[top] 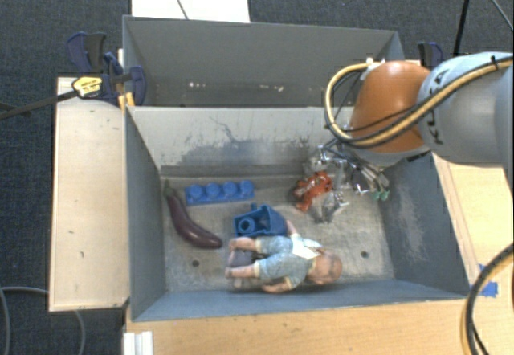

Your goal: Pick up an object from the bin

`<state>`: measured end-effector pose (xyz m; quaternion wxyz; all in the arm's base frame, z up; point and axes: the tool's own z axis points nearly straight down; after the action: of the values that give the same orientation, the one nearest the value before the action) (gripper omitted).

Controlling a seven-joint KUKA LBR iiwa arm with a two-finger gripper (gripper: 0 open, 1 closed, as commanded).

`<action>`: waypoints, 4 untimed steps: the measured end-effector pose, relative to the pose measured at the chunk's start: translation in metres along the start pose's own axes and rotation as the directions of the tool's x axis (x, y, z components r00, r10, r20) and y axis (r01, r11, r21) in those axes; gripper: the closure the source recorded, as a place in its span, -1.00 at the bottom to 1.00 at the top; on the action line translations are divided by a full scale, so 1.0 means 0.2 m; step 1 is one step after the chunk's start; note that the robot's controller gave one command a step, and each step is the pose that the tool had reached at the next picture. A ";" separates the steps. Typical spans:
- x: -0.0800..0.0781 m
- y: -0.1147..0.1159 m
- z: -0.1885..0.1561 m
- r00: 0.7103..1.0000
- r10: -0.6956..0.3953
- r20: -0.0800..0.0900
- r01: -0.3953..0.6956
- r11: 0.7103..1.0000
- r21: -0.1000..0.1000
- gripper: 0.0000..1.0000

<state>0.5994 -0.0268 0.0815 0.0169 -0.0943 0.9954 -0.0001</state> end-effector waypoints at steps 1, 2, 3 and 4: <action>0.03 0.00 0.03 1.000 -0.003 -0.027 0.002 1.000 -0.003 1.00; 0.03 0.00 0.03 1.000 -0.003 -0.027 0.003 1.000 -0.003 1.00; 0.03 0.00 0.02 1.000 -0.003 -0.027 0.003 1.000 -0.002 1.00; 0.01 0.00 -0.42 1.000 -0.003 -0.022 0.003 1.000 -0.001 1.00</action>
Offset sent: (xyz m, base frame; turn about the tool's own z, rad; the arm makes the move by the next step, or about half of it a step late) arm 0.0000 0.0000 0.0000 0.0000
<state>0.5956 -0.0278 0.1648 0.0059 -0.0956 0.9954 -0.0007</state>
